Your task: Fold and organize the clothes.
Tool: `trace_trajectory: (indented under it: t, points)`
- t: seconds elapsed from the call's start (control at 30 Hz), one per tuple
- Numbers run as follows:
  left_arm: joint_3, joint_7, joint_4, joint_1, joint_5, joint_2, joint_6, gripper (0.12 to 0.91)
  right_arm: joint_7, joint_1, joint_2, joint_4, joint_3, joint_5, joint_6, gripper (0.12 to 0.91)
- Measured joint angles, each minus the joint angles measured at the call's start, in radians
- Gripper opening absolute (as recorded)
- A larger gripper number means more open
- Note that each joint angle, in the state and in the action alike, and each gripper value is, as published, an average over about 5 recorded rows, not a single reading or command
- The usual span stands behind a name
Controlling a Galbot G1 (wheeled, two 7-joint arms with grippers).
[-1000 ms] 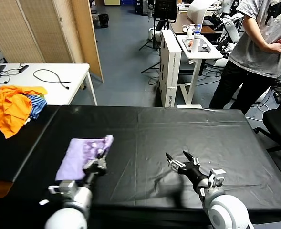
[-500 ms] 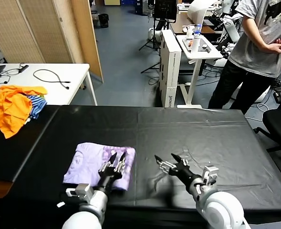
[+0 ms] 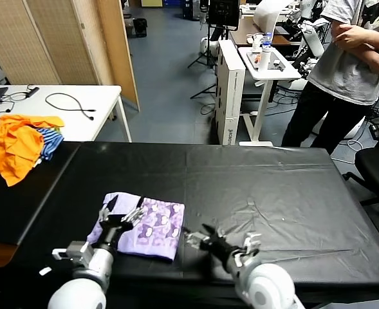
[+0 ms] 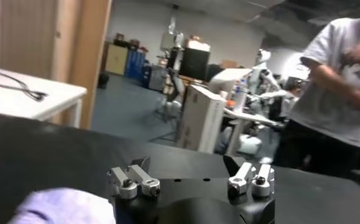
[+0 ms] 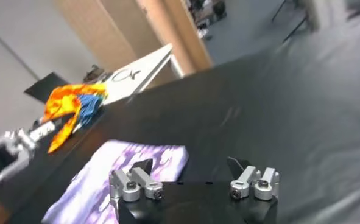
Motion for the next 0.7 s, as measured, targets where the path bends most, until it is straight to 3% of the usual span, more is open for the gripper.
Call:
trace_trajectory:
  t: [0.17,0.37,0.53,0.6,0.7]
  points:
    - [-0.024,-0.004,-0.007,0.016,0.012,-0.010,-0.006,0.907,-0.004,0.019,0.050,-0.044,-0.066,-0.019,0.001,0.847]
    - [-0.050,-0.009,-0.019,0.040,0.020,-0.024,-0.015,0.907,-0.006,0.031,0.066,-0.075,-0.090,-0.028,0.006,0.577]
    - [-0.059,-0.016,-0.023,0.048,0.022,-0.027,-0.019,0.907,-0.001,0.024,0.057,-0.070,-0.081,-0.035,0.001,0.262]
    - [-0.059,-0.017,-0.022,0.049,0.023,-0.030,-0.021,0.907,0.008,0.019,0.048,-0.059,-0.068,-0.037,-0.010,0.181]
    - [-0.058,-0.017,-0.017,0.049,0.026,-0.034,-0.025,0.907,0.022,0.012,0.026,-0.040,-0.036,-0.045,-0.037,0.154]
